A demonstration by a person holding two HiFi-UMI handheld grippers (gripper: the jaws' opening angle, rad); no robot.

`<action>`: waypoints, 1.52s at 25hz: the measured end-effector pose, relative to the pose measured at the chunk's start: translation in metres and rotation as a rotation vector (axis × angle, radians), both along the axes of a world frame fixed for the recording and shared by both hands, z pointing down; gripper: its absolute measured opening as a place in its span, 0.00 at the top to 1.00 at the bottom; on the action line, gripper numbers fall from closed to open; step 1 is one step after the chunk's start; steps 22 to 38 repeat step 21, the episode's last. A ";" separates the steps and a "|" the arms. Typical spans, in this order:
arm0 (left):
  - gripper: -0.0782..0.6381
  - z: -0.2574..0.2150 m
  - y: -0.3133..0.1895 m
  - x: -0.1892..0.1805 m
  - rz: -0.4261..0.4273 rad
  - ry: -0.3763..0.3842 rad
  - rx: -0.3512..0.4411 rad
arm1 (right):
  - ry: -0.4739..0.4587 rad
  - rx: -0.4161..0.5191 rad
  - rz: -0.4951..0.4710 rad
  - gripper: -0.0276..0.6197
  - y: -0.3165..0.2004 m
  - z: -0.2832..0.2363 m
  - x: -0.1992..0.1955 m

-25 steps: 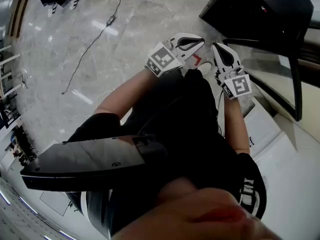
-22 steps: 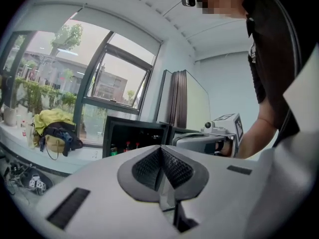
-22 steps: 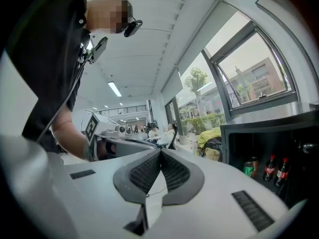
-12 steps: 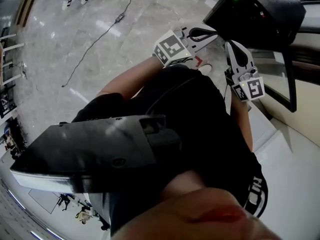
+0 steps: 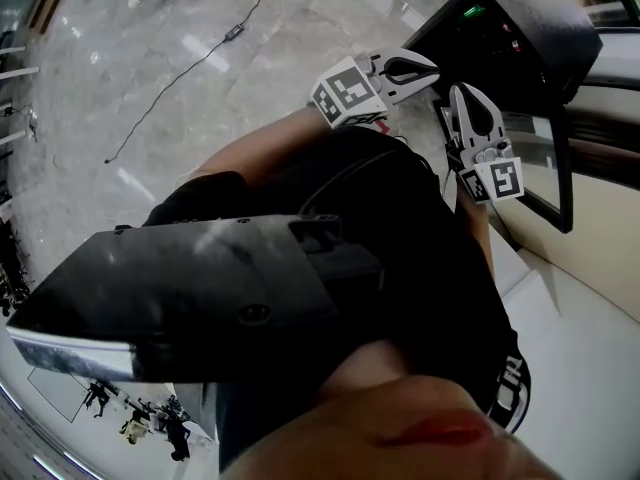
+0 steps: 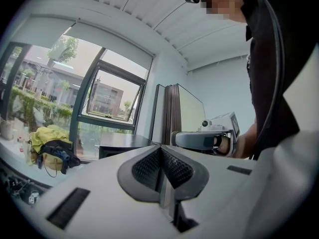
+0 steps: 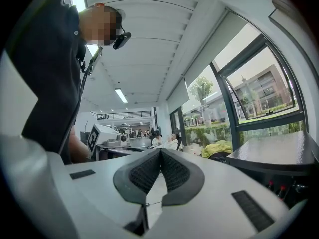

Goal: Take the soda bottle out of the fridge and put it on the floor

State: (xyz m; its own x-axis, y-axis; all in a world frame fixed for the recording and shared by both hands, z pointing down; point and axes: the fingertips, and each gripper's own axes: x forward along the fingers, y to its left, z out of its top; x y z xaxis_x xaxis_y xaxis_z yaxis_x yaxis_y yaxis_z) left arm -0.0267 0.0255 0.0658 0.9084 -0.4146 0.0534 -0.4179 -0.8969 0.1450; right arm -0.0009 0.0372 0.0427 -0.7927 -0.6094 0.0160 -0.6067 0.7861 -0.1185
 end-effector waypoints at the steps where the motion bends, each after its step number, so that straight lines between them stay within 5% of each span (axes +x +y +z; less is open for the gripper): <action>1: 0.89 -0.002 0.000 0.000 -0.002 0.000 0.002 | 0.004 -0.001 -0.001 0.94 -0.001 -0.001 0.000; 38: 0.89 0.012 -0.005 -0.003 0.027 0.002 -0.040 | 0.060 -0.046 0.058 0.94 -0.004 0.005 0.002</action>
